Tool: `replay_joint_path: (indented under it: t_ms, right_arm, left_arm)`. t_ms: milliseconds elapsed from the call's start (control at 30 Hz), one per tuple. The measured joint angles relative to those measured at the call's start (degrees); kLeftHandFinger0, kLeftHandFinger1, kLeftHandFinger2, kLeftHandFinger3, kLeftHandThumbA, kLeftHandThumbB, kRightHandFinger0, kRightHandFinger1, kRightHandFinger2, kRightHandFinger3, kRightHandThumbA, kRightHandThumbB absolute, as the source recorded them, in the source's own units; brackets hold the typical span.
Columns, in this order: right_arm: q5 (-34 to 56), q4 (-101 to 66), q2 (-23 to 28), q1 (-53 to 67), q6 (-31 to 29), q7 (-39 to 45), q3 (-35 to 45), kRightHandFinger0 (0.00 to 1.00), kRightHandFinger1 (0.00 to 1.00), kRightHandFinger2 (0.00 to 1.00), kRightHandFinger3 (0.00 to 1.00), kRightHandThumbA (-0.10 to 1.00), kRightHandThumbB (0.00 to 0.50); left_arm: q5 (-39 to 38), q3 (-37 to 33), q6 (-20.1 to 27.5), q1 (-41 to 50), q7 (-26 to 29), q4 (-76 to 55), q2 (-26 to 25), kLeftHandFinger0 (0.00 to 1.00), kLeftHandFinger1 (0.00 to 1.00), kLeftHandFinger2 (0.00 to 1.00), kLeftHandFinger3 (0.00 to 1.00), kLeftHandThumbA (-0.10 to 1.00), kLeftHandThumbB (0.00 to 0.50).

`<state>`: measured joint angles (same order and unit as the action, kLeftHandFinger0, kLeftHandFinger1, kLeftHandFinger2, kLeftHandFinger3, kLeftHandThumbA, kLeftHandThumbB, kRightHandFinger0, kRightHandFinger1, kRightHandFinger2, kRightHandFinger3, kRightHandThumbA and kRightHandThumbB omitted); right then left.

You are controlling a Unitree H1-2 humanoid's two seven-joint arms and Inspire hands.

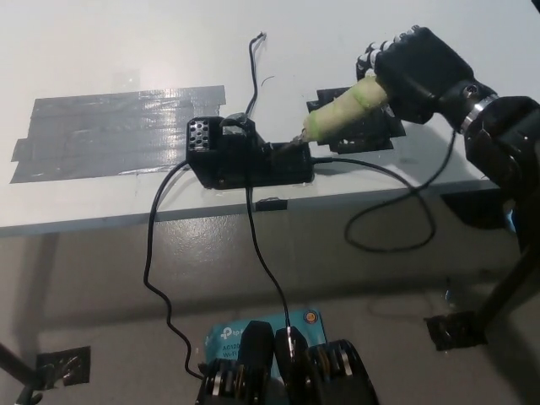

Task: The robot uses its right hand to grab and lift the soldering gun kept on the middle of the table and puts it in its base

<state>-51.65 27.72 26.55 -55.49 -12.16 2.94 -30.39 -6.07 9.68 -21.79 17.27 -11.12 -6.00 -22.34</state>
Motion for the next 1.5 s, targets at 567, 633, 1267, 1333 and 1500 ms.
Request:
replay_joint_path:
  t_ms: [567,633,1267,1333,1500]
  right_arm:
    - [-2.8,-1.3,-1.3,0.8,1.4,0.7,1.9,0.0,0.04,0.43,0.26,-0.1,0.071]
    - [-2.8,-1.3,-1.7,0.7,1.7,0.7,2.7,0.0,0.0,0.37,0.24,-0.1,0.001]
    - [3.1,-1.3,-2.1,-2.3,3.4,1.9,12.2,0.0,0.02,0.45,0.33,-0.1,0.059]
    - [3.4,-1.3,-2.3,-2.3,4.2,2.0,12.4,0.0,0.02,0.46,0.33,-0.1,0.084]
    - [3.4,-1.3,-4.1,-2.2,5.8,2.3,12.3,0.0,0.04,0.5,0.38,-0.1,0.162]
  left_arm:
    - [0.2,-0.1,0.5,1.6,-0.4,0.2,0.0,1.0,1.0,1.0,1.0,1.0,0.5]
    - [0.2,-0.2,0.5,1.6,-0.5,0.2,0.0,1.0,1.0,1.0,1.0,1.0,0.5]
    - [0.1,0.1,1.1,1.7,-1.7,0.7,0.2,1.0,1.0,1.0,1.0,1.0,0.5]
    - [0.1,0.0,1.0,1.7,-1.7,0.6,0.3,1.0,1.0,1.0,1.0,1.0,0.5]
    - [0.1,0.0,1.0,1.7,-1.8,0.6,0.4,1.0,1.0,1.0,1.0,1.0,0.5]
